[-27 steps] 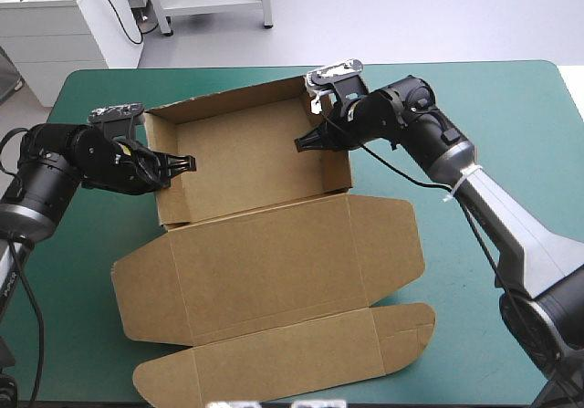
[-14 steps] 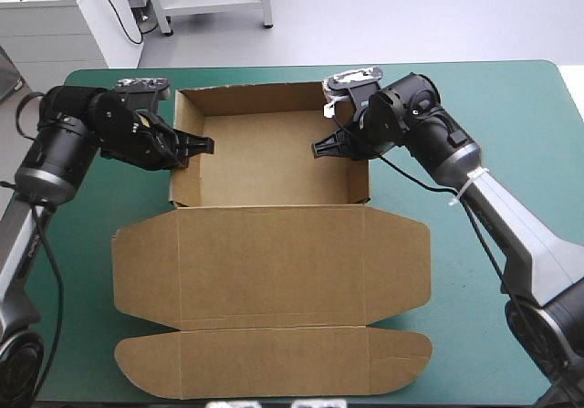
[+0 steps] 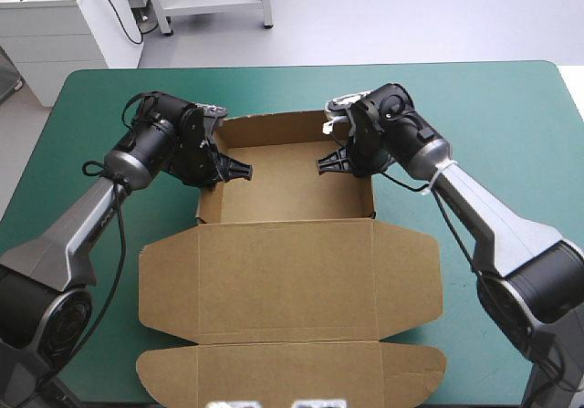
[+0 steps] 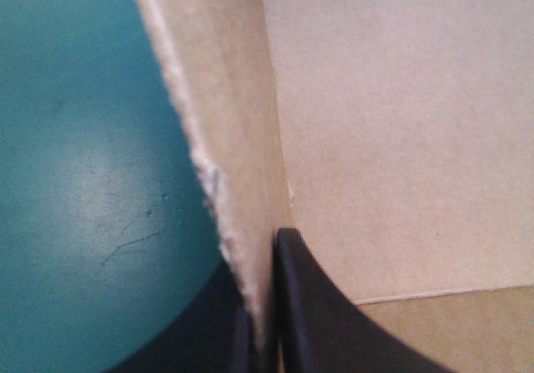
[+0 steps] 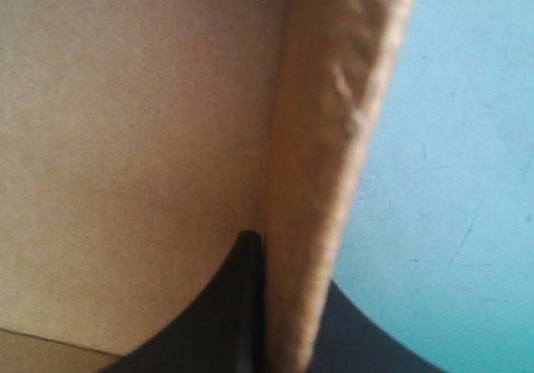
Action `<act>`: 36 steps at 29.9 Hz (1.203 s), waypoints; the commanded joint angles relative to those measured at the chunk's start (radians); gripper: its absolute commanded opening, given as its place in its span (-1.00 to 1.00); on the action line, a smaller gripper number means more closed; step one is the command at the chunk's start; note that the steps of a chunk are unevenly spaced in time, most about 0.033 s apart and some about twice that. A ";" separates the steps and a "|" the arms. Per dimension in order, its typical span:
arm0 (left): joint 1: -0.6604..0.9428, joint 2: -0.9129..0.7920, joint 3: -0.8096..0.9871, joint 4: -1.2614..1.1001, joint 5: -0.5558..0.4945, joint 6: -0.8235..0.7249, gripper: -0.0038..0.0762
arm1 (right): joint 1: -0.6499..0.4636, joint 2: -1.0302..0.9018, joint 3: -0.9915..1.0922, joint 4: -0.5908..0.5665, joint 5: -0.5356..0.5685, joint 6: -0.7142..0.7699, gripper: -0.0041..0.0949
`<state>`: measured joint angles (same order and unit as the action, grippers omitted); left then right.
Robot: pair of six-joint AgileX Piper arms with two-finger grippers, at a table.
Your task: Fold the box
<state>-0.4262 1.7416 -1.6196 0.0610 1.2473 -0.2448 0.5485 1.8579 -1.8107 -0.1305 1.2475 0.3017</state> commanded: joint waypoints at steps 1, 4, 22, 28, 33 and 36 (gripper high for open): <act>-0.023 -0.011 -0.033 -0.049 -0.070 0.007 -0.92 | 0.018 -0.002 -0.027 0.100 -0.002 -0.051 -0.95; -0.023 0.011 -0.033 -0.033 -0.075 0.007 -0.92 | 0.018 0.034 -0.027 0.096 -0.002 -0.051 -0.95; 0.040 0.077 -0.033 -0.129 -0.127 0.024 -0.92 | 0.018 0.097 -0.027 0.075 -0.027 -0.051 -0.95; 0.040 0.077 -0.033 -0.120 -0.151 0.030 -0.92 | 0.018 0.097 -0.027 0.075 -0.027 -0.051 -0.95; 0.040 0.077 -0.033 -0.114 -0.147 0.092 -0.92 | 0.018 0.097 -0.027 0.075 -0.002 -0.054 -0.93; 0.040 0.077 -0.033 -0.081 -0.127 0.112 -0.92 | 0.018 0.097 -0.029 0.075 -0.002 -0.057 -0.76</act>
<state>-0.3726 1.8587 -1.6196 0.0094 1.2223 -0.1742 0.5466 2.0021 -1.8109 -0.1079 1.2409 0.3071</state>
